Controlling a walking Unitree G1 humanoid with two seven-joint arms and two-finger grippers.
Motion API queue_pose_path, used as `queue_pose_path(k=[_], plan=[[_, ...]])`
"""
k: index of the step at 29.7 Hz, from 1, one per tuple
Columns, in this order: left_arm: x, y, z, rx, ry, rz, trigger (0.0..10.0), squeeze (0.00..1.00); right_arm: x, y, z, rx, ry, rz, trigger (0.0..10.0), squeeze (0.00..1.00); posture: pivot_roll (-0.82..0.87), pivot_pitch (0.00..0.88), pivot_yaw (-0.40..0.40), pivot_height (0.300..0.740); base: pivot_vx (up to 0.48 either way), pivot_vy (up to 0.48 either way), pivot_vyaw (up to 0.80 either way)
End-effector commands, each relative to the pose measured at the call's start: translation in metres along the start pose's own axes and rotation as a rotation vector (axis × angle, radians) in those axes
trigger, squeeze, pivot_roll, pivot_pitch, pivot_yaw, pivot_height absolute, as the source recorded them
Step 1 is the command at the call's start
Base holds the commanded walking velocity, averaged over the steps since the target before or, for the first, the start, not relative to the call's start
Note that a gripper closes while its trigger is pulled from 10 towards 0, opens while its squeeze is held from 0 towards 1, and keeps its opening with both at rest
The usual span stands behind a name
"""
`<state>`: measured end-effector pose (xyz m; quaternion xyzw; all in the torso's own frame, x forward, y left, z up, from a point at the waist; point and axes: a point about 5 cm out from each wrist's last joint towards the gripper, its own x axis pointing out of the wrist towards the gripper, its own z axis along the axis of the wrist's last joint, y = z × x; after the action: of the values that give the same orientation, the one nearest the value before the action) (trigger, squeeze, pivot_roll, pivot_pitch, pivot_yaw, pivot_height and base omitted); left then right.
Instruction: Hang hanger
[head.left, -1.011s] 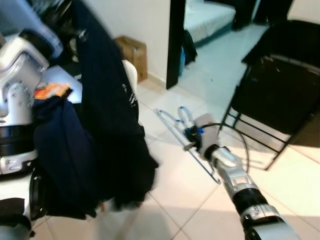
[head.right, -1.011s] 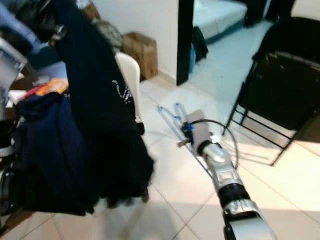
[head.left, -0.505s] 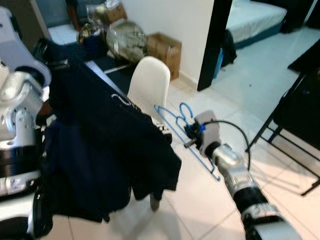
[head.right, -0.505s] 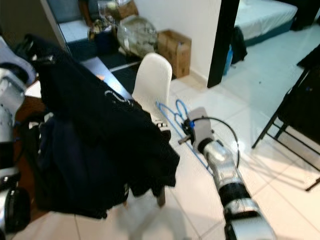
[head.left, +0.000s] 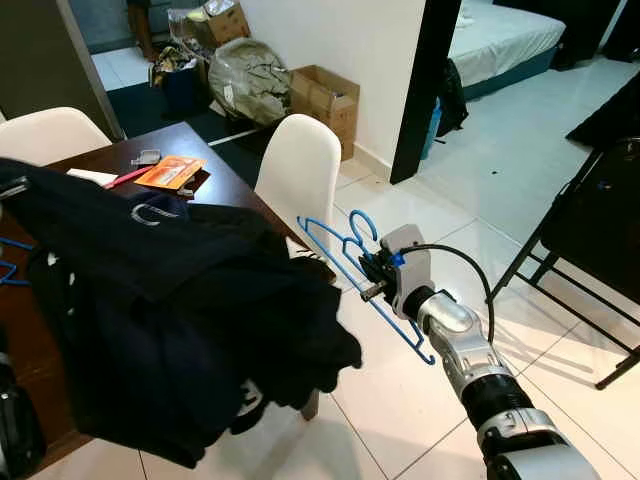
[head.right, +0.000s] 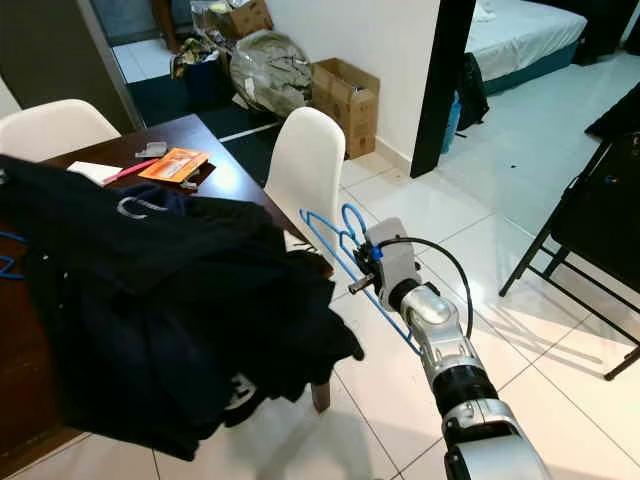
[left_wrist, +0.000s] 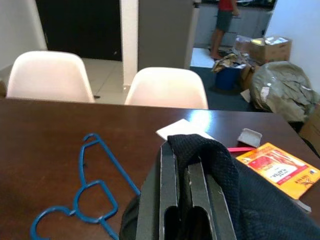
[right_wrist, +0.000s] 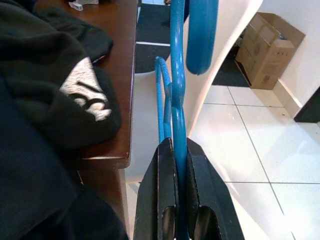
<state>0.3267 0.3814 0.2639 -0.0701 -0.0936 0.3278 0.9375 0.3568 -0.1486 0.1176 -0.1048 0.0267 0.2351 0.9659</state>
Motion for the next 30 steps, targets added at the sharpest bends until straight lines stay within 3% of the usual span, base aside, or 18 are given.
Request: queue_pose_path(k=[1, 2, 4, 5, 10, 14, 15, 17, 18, 19, 20, 21, 26, 30], plan=[[0.003, 0.008, 0.006, 0.032, -0.025, 0.01, 10.0, 0.0, -0.001, 0.002, -0.003, 0.014, 0.007, 0.004, 10.0, 0.0, -0.01, 0.062, 0.049, 0.74, 0.0, 0.0, 0.0], [0.003, 0.007, 0.0, 0.055, -0.009, 0.001, 10.0, 0.6, -0.001, 0.002, -0.004, 0.015, 0.007, 0.005, 10.0, 0.0, 0.0, 0.06, 0.048, 0.74, 0.0, 0.0, 0.0], [0.003, 0.006, -0.005, 0.07, 0.002, -0.004, 10.0, 0.6, -0.001, 0.002, -0.004, 0.016, 0.007, 0.005, 10.0, 0.0, 0.0, 0.06, 0.048, 0.74, 0.0, 0.0, 0.0], [0.003, 0.007, -0.012, 0.087, 0.023, -0.001, 10.0, 1.0, -0.001, 0.003, -0.004, 0.017, 0.007, 0.006, 10.0, 0.0, -0.01, 0.056, 0.05, 0.74, 0.0, 0.0, 0.0], [0.002, 0.007, -0.028, 0.117, 0.073, -0.008, 10.0, 1.0, -0.001, 0.003, -0.004, 0.019, 0.005, 0.01, 10.0, 0.0, -0.01, 0.056, 0.054, 0.74, 0.0, 0.0, 0.0], [-0.001, 0.003, -0.042, 0.25, 0.104, -0.081, 10.0, 1.0, -0.003, 0.005, -0.003, 0.035, -0.018, 0.038, 10.0, 0.0, -0.01, 0.068, 0.053, 0.74, 0.0, 0.0, 0.0], [-0.001, 0.003, -0.042, 0.25, 0.104, -0.081, 10.0, 1.0, -0.003, 0.005, -0.003, 0.035, -0.018, 0.038, 10.0, 0.0, -0.01, 0.068, 0.053, 0.74, 0.0, 0.0, 0.0], [-0.003, 0.002, -0.046, 0.416, 0.09, -0.13, 10.0, 1.0, -0.004, 0.007, -0.002, 0.033, -0.025, 0.064, 10.0, 0.0, 0.0, 0.072, 0.055, 0.74, 0.0, 0.0, 0.31], [-0.003, 0.002, -0.046, 0.416, 0.09, -0.13, 10.0, 1.0, -0.004, 0.007, -0.002, 0.033, -0.025, 0.064, 10.0, 0.0, 0.0, 0.072, 0.055, 0.74, 0.0, 0.0, 0.62], [-0.006, 0.002, -0.051, 0.497, 0.09, -0.16, 10.0, 1.0, -0.004, 0.008, -0.002, 0.031, -0.029, 0.075, 10.0, 0.0, 0.01, 0.076, 0.054, 0.74, 0.0, 0.0, 0.8], [-0.006, 0.002, -0.051, 0.497, 0.09, -0.16, 10.0, 1.0, -0.004, 0.008, -0.002, 0.031, -0.029, 0.075, 10.0, 0.0, 0.01, 0.076, 0.054, 0.74, 0.0, 0.0, 0.8], [-0.011, -0.002, -0.059, 0.615, 0.092, -0.233, 10.0, 1.0, -0.004, 0.01, -0.001, 0.028, -0.035, 0.09, 10.0, 0.0, 0.01, 0.08, 0.053, 0.74, 0.0, 0.0, 0.8], [-0.015, -0.008, -0.063, 0.701, 0.09, -0.312, 10.0, 1.0, -0.004, 0.011, -0.001, 0.028, -0.036, 0.093, 10.0, 0.0, 0.01, 0.081, 0.052, 0.74, 0.0, 0.0, 0.8], [-0.018, -0.019, -0.053, 0.928, 0.029, -0.452, 10.0, 1.0, -0.003, 0.011, 0.0, 0.037, -0.036, 0.091, 10.0, 0.0, 0.01, 0.084, 0.055, 0.74, 0.0, 0.0, 0.8]])
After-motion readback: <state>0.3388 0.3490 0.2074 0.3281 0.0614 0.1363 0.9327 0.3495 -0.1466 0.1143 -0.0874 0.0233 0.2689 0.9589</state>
